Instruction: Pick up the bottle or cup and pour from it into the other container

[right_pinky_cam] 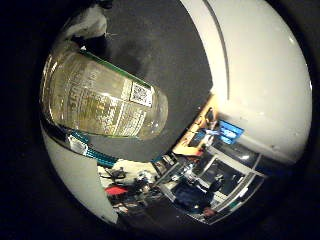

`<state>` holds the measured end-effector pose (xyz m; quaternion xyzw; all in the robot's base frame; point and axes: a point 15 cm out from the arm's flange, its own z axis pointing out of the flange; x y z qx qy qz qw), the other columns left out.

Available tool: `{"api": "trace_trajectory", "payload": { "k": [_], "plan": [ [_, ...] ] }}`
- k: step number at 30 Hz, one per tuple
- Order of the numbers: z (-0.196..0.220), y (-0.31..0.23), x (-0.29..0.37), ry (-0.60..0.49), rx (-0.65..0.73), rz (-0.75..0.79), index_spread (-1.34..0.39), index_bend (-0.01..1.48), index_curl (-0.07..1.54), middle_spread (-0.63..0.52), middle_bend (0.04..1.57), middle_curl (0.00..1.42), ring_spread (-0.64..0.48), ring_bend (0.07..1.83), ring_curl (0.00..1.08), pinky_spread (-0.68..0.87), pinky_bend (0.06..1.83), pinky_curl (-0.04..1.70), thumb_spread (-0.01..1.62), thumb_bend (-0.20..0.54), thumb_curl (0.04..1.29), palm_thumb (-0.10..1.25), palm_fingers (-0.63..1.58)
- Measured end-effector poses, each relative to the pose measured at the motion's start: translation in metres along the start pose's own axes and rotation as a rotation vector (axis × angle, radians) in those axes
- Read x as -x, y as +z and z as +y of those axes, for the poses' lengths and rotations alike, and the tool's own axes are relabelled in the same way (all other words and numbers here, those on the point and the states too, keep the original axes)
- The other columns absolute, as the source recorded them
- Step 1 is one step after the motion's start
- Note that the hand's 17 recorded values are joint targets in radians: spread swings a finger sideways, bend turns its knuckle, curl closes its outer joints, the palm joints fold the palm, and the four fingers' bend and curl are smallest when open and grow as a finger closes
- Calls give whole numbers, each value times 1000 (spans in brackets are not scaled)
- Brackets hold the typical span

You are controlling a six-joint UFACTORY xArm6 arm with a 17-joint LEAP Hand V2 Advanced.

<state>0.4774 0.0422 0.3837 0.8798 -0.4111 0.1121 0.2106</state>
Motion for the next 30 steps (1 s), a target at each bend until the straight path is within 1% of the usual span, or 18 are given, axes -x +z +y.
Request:
{"api": "trace_trajectory", "payload": {
  "k": [7, 12, 16, 21, 25, 30],
  "plan": [
    [-18, 0, -6, -17, 95, 206, -196, 1204, 852, -116, 1396, 771, -242, 1323, 858, -231, 1222, 969, 220, -20, 955, 1054, 1106],
    [-31, 1, 0, -34, 138, 327, -196, 1202, 851, -115, 1397, 770, -244, 1317, 864, -234, 1213, 979, 230, -21, 954, 1043, 1109],
    [-35, 11, 19, -49, 165, 354, -196, 1201, 851, -115, 1397, 769, -245, 1313, 868, -235, 1208, 986, 236, -20, 959, 1042, 1110],
    [-35, 21, 37, -79, 217, 427, -204, 1196, 850, -115, 1398, 768, -246, 1311, 873, -238, 1209, 998, 255, -20, 961, 1040, 1109],
    [-38, 26, 51, -96, 226, 444, -209, 1193, 851, -115, 1400, 771, -246, 1307, 875, -238, 1210, 999, 263, -21, 963, 1034, 1114],
    [-40, 27, 54, -93, 229, 459, -213, 1186, 856, -115, 1395, 768, -247, 1305, 878, -235, 1216, 996, 268, -20, 969, 1032, 1113]
  ]
}}
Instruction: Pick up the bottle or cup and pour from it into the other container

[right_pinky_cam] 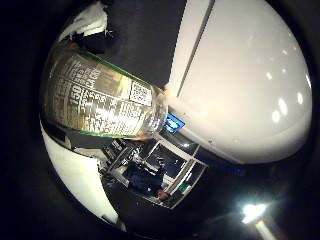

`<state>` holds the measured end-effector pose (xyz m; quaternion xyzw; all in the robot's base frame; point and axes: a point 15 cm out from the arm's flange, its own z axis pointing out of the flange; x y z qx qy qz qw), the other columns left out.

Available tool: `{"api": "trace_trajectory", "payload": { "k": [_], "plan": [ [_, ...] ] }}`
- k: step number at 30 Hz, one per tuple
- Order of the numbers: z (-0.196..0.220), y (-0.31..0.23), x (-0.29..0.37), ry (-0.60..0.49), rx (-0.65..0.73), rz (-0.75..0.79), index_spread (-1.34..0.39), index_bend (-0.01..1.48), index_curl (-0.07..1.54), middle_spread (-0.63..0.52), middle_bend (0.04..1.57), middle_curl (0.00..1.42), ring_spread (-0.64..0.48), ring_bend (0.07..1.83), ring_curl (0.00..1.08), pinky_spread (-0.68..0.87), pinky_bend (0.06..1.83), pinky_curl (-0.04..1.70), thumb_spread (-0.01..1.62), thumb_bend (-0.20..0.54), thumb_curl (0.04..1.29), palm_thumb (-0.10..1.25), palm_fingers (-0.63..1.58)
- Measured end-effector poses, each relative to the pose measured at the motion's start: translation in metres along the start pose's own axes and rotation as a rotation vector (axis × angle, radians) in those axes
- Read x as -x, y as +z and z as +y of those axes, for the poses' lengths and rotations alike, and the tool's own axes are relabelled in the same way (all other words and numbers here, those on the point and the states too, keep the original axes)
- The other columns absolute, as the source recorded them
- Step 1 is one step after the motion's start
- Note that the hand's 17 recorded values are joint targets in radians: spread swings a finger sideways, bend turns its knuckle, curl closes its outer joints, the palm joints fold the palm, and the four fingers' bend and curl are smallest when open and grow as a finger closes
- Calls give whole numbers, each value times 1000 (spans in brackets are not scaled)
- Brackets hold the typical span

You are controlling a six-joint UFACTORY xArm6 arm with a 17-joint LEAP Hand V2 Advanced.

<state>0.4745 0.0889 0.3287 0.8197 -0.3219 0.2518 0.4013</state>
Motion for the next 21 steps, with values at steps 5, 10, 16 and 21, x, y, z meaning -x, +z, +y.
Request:
{"api": "trace_trajectory", "payload": {
  "k": [5, 10, 16, 21],
  "plan": [
    [1, 1, -2, 1, 5, 7, -215, 1183, 861, -115, 1396, 768, -247, 1304, 880, -239, 1213, 990, 270, -20, 974, 1031, 1113],
    [8, -1, -6, 11, 3, 2, -216, 1180, 865, -115, 1395, 767, -248, 1302, 882, -246, 1219, 989, 278, -19, 978, 1034, 1113],
    [22, -8, -18, 42, -29, -33, -217, 1179, 868, -116, 1392, 769, -248, 1303, 884, -248, 1221, 987, 289, -21, 978, 1029, 1111],
    [37, -9, -12, 10, -74, -169, -218, 1166, 872, -116, 1393, 770, -248, 1304, 885, -249, 1223, 986, 293, -20, 977, 1029, 1109]
  ]
}}
